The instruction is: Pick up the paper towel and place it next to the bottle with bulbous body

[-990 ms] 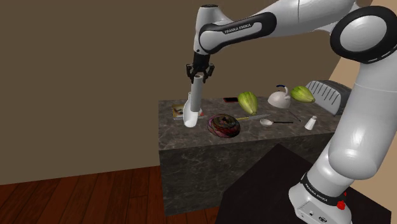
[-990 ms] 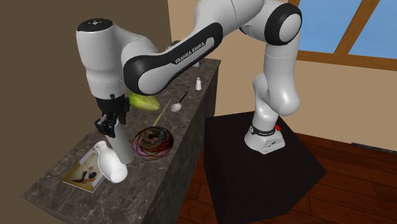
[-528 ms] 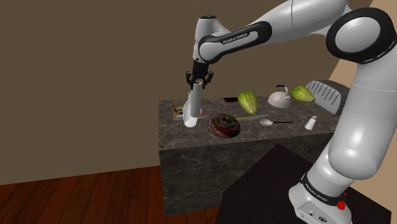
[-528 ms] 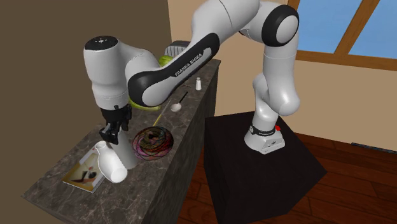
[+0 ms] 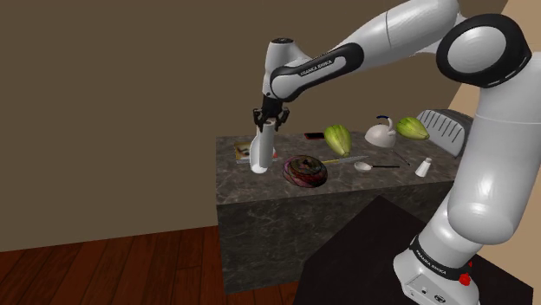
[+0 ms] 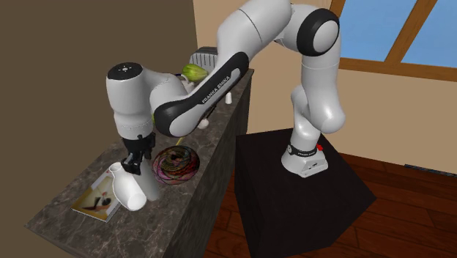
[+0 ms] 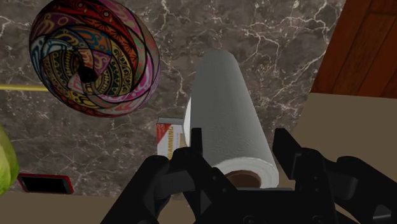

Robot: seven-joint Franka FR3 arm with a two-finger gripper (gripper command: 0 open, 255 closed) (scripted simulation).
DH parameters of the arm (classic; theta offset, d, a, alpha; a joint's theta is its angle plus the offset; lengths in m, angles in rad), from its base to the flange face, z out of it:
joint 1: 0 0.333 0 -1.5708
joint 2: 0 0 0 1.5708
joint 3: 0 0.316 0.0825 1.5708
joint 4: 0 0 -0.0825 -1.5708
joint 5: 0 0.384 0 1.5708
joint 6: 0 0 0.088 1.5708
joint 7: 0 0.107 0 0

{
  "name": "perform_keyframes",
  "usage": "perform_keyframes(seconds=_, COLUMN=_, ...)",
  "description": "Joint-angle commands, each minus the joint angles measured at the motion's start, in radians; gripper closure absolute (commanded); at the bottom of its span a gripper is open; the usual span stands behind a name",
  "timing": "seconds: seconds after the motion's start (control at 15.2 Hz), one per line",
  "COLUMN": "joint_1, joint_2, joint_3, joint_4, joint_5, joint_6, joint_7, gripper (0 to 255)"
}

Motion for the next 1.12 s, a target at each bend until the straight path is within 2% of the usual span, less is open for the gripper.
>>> perform_keyframes(seconds=0.0, joint_1=0.001, joint_2=0.011, joint_3=-0.001, joint_4=-0.011, joint_5=-0.005, joint_6=0.022, joint_7=0.006, gripper=255)
perform_keyframes(seconds=1.06, joint_1=0.010, joint_2=0.122, joint_3=-0.018, joint_4=-0.082, joint_5=-0.050, joint_6=0.201, joint_7=0.053, gripper=255)
